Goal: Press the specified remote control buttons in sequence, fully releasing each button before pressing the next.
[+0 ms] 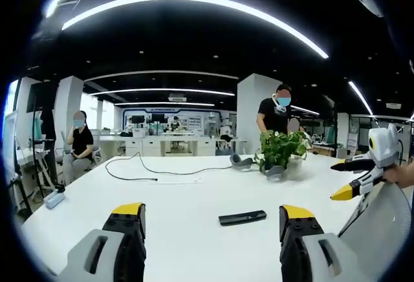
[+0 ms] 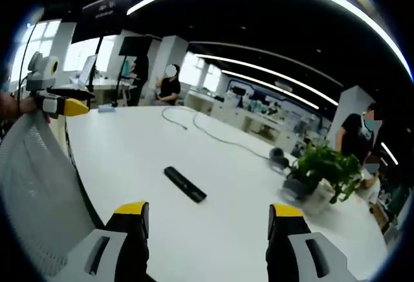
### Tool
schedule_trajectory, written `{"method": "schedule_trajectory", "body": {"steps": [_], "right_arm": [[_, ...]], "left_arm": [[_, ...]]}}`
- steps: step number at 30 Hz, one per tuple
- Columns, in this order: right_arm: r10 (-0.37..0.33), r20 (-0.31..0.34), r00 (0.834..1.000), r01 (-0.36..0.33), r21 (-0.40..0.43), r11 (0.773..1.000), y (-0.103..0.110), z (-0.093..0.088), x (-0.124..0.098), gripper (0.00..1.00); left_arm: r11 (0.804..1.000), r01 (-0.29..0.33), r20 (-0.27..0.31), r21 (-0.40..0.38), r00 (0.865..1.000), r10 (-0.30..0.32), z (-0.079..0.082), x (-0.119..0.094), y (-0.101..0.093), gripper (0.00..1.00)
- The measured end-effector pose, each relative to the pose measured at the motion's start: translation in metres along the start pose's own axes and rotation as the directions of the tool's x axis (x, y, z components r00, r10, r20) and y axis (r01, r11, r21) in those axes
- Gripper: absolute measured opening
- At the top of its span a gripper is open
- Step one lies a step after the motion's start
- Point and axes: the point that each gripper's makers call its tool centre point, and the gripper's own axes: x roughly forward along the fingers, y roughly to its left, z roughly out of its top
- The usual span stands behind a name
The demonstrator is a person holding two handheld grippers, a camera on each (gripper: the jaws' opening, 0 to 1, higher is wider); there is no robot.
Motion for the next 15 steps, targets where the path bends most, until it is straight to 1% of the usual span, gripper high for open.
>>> {"method": "schedule_trajectory", "body": {"steps": [2,4,15], "right_arm": [[0.001,0.0,1.0,-0.001,0.0,1.0,0.0,0.0,0.0,0.74],[0.0,0.0,1.0,0.0,-0.001,1.0,0.0,0.0,0.0,0.73],[-0.002,-0.004,1.0,0.002,-0.002,1.0,-0.001,-0.001,0.0,0.73]], "left_arm": [[1.0,-0.001,0.0,0.003,1.0,0.001,0.008,0.0,-0.007,0.89],[1.0,0.0,-0.001,0.002,1.0,0.0,0.01,0.001,-0.009,0.89],[1.0,-0.003,-0.005,0.005,1.0,0.003,0.014,0.001,-0.012,0.88]]}}
